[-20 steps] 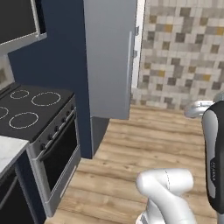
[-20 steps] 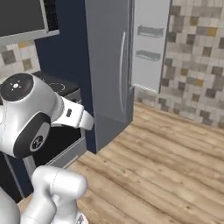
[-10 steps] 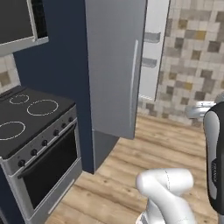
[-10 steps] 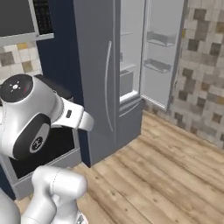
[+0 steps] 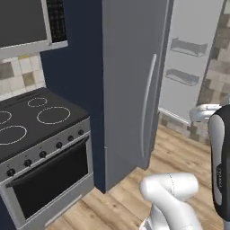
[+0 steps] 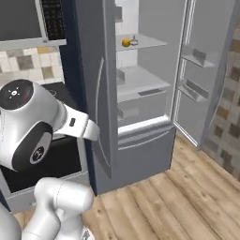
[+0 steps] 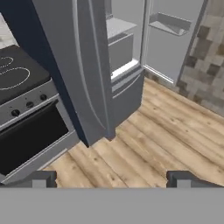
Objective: Retrieve the bottle and the shaker from the cabinet and place them next to the mixing bowl on the counter. Then add garlic from the fridge to the mixing bowl.
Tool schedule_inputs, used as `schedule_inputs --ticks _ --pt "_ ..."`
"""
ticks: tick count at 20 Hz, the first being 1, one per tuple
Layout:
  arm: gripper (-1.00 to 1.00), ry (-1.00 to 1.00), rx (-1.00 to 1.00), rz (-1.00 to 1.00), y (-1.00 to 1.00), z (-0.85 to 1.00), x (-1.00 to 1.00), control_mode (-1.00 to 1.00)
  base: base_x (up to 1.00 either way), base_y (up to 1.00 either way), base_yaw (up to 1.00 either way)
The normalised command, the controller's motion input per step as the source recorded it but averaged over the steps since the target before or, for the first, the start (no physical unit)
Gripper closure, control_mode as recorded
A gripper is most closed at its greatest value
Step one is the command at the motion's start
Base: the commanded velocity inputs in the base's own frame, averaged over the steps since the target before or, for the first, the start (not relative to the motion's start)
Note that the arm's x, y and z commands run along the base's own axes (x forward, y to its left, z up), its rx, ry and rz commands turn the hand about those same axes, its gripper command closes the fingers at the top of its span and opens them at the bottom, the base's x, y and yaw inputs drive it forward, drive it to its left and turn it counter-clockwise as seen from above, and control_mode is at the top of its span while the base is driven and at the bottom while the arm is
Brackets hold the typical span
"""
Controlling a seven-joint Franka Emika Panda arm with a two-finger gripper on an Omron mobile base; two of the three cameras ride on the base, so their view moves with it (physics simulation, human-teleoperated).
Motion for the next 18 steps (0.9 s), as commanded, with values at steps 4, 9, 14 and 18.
schedule_inputs --ticks 4,9,14,18 --pt "-1.00 0.00 0.00 0.00 0.00 0.00 0.00 1.00 0.94 -1.00 0.55" --pt "-1.00 0.00 0.00 0.00 0.00 0.00 0.00 1.00 0.98 -1.00 0.56" --pt "-1.00 0.00 0.00 0.00 0.00 0.00 0.00 1.00 0.18 -0.98 0.37" --pt "-1.00 0.00 0.00 0.00 0.00 0.00 0.00 1.00 0.43 -0.96 0.26"
